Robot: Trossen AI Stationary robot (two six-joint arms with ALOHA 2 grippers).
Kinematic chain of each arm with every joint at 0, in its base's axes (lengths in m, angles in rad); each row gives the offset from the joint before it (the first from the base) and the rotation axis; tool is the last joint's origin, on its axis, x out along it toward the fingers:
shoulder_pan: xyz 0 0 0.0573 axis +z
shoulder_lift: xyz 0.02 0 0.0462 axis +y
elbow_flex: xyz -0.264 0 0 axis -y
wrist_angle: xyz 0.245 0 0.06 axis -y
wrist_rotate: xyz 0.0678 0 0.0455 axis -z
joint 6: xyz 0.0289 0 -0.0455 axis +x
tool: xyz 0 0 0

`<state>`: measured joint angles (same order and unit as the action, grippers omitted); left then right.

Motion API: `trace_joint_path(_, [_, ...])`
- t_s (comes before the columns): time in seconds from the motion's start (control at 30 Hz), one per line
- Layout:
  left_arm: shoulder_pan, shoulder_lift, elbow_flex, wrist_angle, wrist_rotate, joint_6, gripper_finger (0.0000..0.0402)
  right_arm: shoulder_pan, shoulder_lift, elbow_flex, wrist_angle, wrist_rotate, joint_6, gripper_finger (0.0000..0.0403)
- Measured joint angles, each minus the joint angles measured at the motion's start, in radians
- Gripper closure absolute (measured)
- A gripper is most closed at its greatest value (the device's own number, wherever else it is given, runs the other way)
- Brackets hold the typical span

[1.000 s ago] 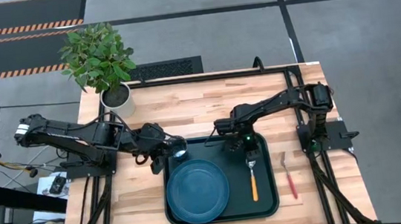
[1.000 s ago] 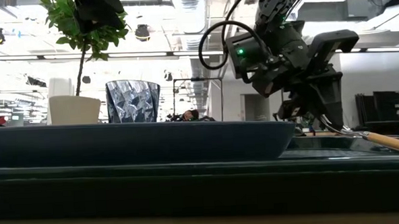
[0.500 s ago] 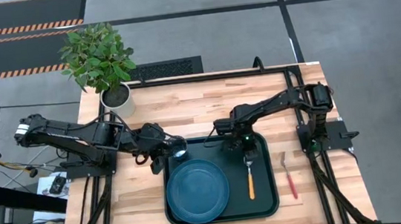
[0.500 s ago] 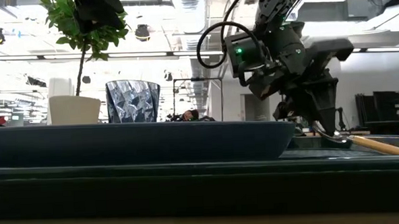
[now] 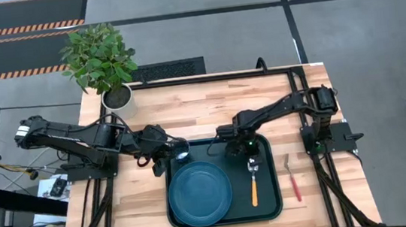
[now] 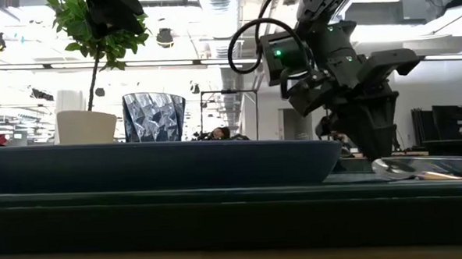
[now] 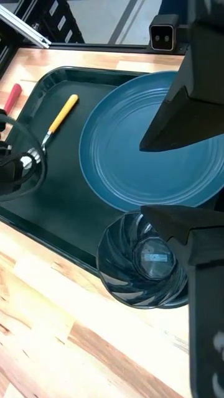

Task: Pick and place plate/cup/fork/spoon on tray
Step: Put the yellow spoon on the black serving tray to the right of the blue plate, then put the pink fork on the black serving tray to the left of the brown spoon

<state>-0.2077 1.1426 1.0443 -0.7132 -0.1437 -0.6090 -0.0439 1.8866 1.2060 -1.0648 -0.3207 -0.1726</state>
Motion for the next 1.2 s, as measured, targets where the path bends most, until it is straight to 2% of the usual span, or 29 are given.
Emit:
trace_joint_path(0.17, [0.0,0.0,0.0,0.0,0.0,0.0,0.0267,-0.006,-0.009,0.0,-0.008,0.016,0.089,0.0271])
trace_joint_path(0.37, [0.001,0.0,0.0,0.006,-0.007,0.014,0.0267,-0.03,-0.142,0.0,-0.018,-0.005,0.228,0.0264])
trace_joint_path(0.5, [0.001,0.0,0.0,0.014,-0.014,0.019,0.0267,-0.018,-0.257,0.001,-0.075,0.068,0.463,0.0264])
trace_joint_path(0.6, [0.001,0.0,0.0,0.014,-0.014,0.019,0.0267,0.038,-0.332,-0.025,-0.139,0.159,0.674,0.0265])
trace_joint_path(0.67, [0.001,0.0,0.0,0.015,-0.014,0.019,0.0267,0.091,-0.393,-0.088,-0.132,0.189,0.84,0.0264])
trace_joint_path(0.83, [0.001,0.0,0.0,0.015,-0.014,0.02,0.0267,0.245,-0.525,-0.293,-0.107,0.176,1.271,0.025])
trace_joint_path(0.93, [0.001,0.0,0.0,0.015,-0.015,0.031,0.0267,0.332,-0.58,-0.387,-0.035,0.163,1.481,0.0241])
trace_joint_path(1.2, [0.001,0.0,0.0,0.022,-0.025,0.029,0.0267,0.494,-0.618,-0.476,0.093,0.173,1.754,0.0236])
